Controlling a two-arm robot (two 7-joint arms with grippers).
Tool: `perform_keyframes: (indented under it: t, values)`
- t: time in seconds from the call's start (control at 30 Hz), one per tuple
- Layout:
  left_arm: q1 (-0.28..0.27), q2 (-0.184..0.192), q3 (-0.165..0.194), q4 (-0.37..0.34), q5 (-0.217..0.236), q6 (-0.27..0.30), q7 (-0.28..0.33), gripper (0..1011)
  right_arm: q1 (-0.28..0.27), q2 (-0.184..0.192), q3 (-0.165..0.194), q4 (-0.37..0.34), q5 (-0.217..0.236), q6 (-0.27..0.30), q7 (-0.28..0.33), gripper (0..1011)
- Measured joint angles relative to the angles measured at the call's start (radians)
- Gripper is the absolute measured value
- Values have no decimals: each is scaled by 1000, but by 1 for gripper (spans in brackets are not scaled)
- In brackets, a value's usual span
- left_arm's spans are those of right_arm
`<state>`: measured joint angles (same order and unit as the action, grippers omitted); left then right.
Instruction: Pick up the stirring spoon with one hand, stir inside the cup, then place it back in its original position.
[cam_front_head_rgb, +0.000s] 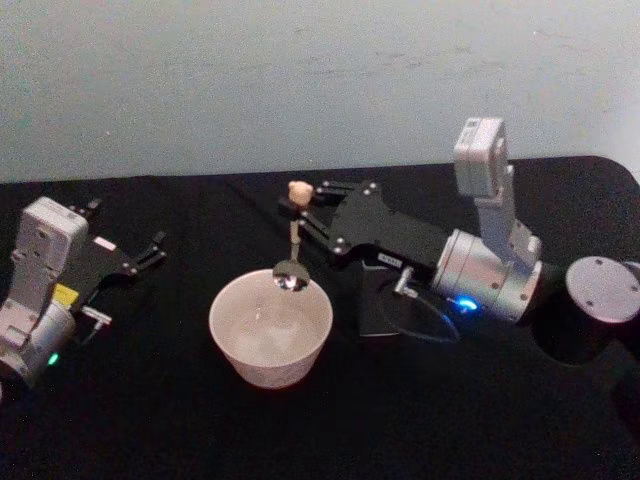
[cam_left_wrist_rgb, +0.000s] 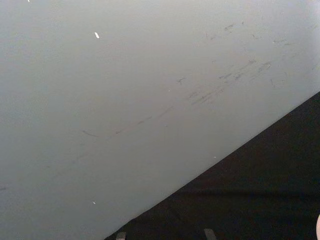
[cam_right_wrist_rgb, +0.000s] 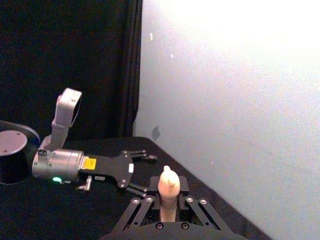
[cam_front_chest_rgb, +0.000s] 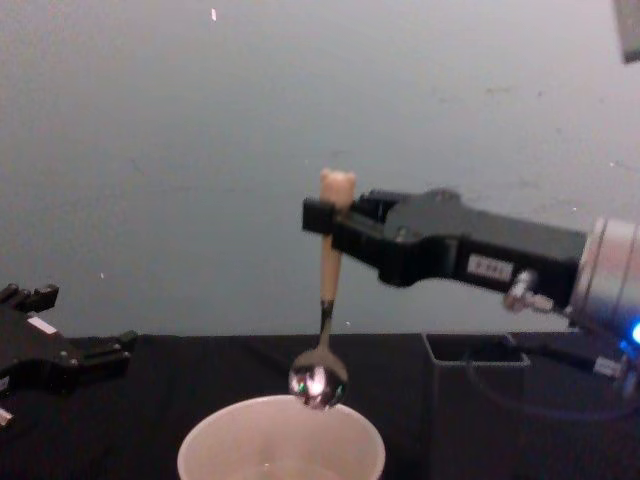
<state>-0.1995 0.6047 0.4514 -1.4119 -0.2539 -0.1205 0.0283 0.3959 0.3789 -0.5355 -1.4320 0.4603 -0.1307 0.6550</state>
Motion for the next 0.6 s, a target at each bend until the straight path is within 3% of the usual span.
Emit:
perform_keyframes:
  t: [0.6]
  values:
    - [0, 0, 0, 0, 0, 0, 0, 1001, -37, 104, 80, -118, 47, -5, -19, 188]
